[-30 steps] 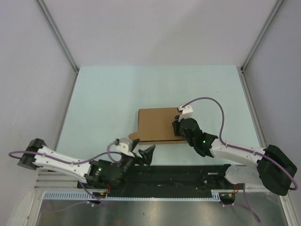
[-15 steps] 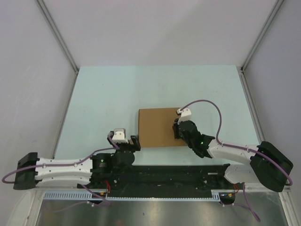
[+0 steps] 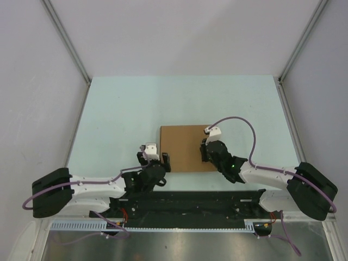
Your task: Fold the paper box
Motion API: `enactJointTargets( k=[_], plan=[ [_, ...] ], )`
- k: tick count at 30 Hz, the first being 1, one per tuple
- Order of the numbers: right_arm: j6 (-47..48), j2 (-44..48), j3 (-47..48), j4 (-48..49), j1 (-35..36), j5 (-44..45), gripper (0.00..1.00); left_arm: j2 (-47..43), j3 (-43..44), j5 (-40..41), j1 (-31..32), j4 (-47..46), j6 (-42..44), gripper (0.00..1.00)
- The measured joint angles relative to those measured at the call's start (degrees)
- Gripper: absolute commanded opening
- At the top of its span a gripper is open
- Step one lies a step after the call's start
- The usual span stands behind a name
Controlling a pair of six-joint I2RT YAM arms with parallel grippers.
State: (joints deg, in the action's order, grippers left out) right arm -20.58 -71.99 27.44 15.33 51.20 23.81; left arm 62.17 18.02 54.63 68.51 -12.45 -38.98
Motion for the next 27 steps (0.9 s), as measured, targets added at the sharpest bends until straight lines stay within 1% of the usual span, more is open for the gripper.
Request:
enactJointTargets(
  k=[4, 7, 9, 12, 15, 18, 20, 22, 25, 26, 27],
  plan=[
    [-0.5, 0.0, -0.4, 0.1, 0.0, 0.1, 0.08, 4.3, 0.0, -1.4, -0.6, 0.2, -2.9, 0.77],
    [-0.6, 0.0, -0.5, 0.1, 0.0, 0.1, 0.07, 5.0, 0.2, -2.5, -1.7, 0.1, -6.2, 0.74],
    [-0.7, 0.2, -0.6, 0.0, 0.0, 0.1, 0.09, 5.2, 0.2, -3.5, -2.8, -0.1, -7.7, 0.74],
    [-0.8, 2.1, -1.1, -1.1, -0.1, 0.4, 0.20, 6.2, 0.4, -4.7, -4.1, -0.5, -9.1, 0.73],
    [-0.8, 7.7, -1.7, -4.4, -0.4, 1.1, 0.23, 7.2, 1.2, -4.8, -4.5, -0.5, -9.7, 0.75],
    [-0.8, 14.5, -0.9, -6.8, -1.9, 1.8, 0.23, 7.2, 1.4, -4.9, -4.6, -0.4, -9.6, 0.76],
    [-0.8, 16.7, 0.6, -8.0, -3.6, 1.8, 0.23, 6.4, 1.4, -4.9, -4.8, 0.0, -9.5, 0.77],
    [-0.6, 17.5, 1.7, -8.4, -5.6, 1.5, 0.23, 5.6, 1.4, -4.9, -5.0, 0.2, -8.6, 0.77],
    [-0.6, 15.8, 2.1, -9.6, -8.3, 0.6, 0.25, 4.8, 1.4, -5.4, -5.8, 0.2, -6.9, 0.78],
    [-0.6, 14.5, 2.1, -10.4, -8.7, 0.4, 0.27, 5.0, 1.4, -5.5, -6.1, 0.2, -6.5, 0.78],
    [-0.6, 13.4, 2.1, -10.8, -9.0, 0.2, 0.33, 5.4, 1.4, -5.6, -6.4, 0.1, -6.4, 0.79]
  ],
)
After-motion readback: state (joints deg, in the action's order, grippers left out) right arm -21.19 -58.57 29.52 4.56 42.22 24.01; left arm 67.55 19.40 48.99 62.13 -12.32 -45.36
